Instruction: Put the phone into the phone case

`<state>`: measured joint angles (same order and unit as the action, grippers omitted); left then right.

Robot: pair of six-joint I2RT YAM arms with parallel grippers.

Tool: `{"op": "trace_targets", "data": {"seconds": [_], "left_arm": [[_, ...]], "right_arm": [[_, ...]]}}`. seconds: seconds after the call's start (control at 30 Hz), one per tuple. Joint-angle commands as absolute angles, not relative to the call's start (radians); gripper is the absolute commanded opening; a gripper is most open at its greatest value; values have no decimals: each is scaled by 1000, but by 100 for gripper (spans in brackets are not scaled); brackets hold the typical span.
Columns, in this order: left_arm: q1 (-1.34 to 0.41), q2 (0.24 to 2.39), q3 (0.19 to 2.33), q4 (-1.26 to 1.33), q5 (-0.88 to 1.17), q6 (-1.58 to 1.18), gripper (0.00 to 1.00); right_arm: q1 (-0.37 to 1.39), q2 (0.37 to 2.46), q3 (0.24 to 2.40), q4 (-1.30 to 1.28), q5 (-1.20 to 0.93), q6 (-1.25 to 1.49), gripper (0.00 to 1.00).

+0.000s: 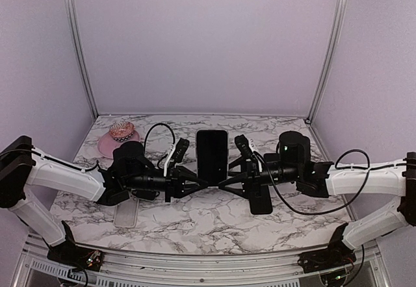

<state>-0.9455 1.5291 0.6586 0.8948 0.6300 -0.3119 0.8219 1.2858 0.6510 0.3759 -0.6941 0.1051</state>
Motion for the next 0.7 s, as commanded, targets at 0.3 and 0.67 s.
{"op": "trace_targets", "data": {"seconds": [0.3,0.67], "left_arm": [[-933,1568,621,981,648,-392,0],[-866,1499,804,115,-83,-351,99]], "right_arm": [[790,1377,739,420,-684,252,1],[671,1510,720,209,-675,477,0]]}}
